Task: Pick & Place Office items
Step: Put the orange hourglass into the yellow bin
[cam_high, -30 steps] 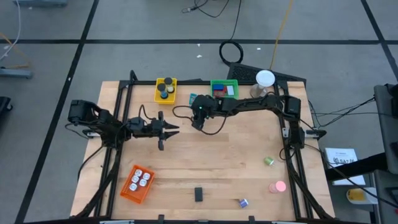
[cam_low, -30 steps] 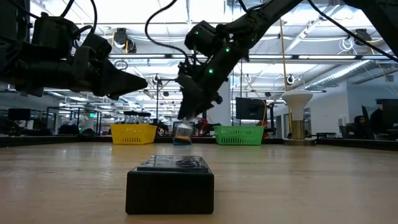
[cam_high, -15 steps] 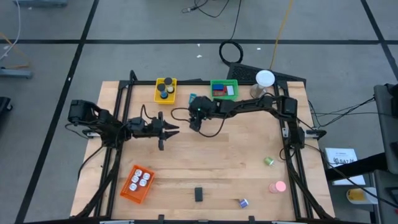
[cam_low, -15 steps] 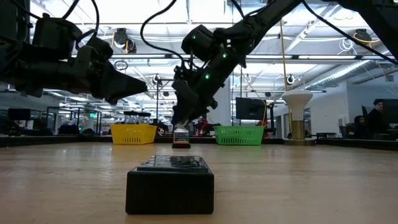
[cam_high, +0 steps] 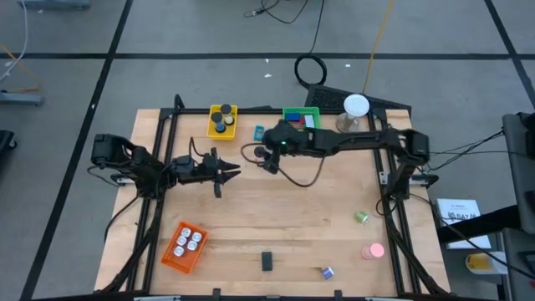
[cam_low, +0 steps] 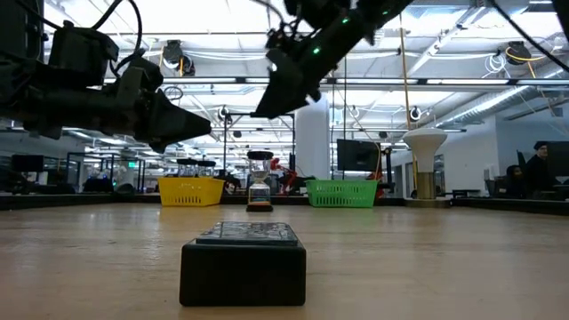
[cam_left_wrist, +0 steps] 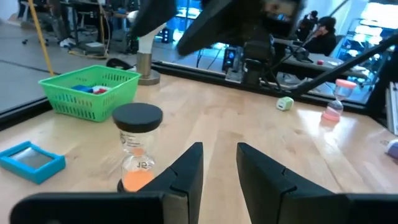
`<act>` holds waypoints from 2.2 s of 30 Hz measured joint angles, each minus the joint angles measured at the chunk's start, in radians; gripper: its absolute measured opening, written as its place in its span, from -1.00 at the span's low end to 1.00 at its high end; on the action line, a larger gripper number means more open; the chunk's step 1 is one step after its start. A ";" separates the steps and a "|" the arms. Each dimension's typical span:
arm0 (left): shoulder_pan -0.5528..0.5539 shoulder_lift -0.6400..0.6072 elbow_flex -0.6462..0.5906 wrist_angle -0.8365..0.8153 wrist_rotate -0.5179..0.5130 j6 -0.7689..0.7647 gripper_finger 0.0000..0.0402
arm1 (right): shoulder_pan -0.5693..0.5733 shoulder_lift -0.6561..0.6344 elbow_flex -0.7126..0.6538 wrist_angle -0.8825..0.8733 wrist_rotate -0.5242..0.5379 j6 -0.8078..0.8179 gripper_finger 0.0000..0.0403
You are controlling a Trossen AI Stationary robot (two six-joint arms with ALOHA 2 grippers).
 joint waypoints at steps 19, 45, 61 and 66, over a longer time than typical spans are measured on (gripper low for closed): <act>0.143 -0.087 0.152 -0.361 0.157 -0.116 -0.90 | -0.003 -0.402 -0.760 0.615 0.000 0.066 -0.90; 0.159 0.072 1.062 -1.842 -0.035 -0.049 0.51 | -0.002 -0.514 -0.838 0.655 -0.003 0.067 -0.99; 0.136 0.190 1.127 -1.838 -0.132 0.044 0.94 | -0.001 -0.513 -0.838 0.655 -0.003 0.068 -1.00; 0.132 0.213 1.127 -1.825 -0.112 0.045 0.82 | -0.001 -0.513 -0.838 0.654 -0.004 0.068 -1.00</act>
